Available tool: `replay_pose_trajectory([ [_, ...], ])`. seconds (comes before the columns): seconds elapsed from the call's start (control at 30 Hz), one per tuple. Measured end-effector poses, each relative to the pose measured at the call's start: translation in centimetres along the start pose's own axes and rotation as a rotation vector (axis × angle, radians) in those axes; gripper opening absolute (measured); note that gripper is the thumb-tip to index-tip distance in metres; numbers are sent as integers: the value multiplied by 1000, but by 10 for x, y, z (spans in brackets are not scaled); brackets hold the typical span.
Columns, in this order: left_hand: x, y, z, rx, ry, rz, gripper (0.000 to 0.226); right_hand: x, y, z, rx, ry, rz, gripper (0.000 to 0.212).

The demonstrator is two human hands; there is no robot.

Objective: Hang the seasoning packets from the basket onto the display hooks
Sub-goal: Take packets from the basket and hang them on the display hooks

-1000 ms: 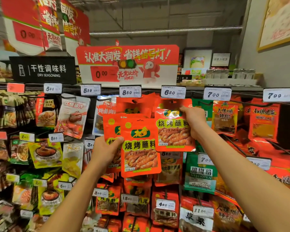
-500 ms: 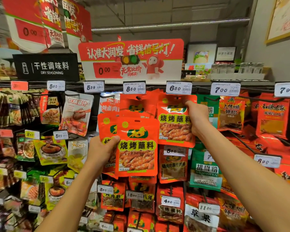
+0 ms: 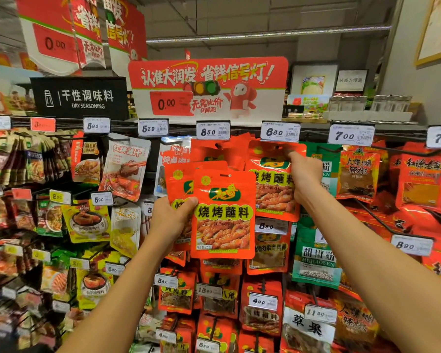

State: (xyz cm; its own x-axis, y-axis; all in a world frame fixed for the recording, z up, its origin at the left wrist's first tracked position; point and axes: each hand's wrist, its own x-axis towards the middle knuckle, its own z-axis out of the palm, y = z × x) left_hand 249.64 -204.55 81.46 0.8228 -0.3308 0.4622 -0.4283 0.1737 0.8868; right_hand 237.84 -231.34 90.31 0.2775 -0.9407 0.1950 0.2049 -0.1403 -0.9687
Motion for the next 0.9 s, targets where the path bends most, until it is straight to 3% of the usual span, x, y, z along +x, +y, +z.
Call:
replay_pose_trajectory([
  [0.17, -1, 5, 1, -16, 11, -21, 21, 4, 3, -4, 13, -6, 11, 39],
  [0.43, -9, 4, 2, 2, 34, -31, 16, 18, 4, 10, -109, 94, -31, 39],
  [0.63, -11, 5, 7, -46, -3, -32, 23, 33, 17, 9, -360, -3, 19, 75],
  [0.7, -11, 6, 11, -68, -26, -29, 25, 33, 20, 4, -329, -50, 30, 68],
  [0.77, -10, 6, 17, -69, -42, -27, 24, 26, 23, -5, -325, -35, -21, 50],
  [0.83, -10, 8, 27, -83, -68, -36, 32, 13, 27, -17, -322, 11, -135, 39],
  [0.9, -12, 11, 39, -110, -103, -53, 39, -4, 28, -29, -298, -13, -267, 41],
])
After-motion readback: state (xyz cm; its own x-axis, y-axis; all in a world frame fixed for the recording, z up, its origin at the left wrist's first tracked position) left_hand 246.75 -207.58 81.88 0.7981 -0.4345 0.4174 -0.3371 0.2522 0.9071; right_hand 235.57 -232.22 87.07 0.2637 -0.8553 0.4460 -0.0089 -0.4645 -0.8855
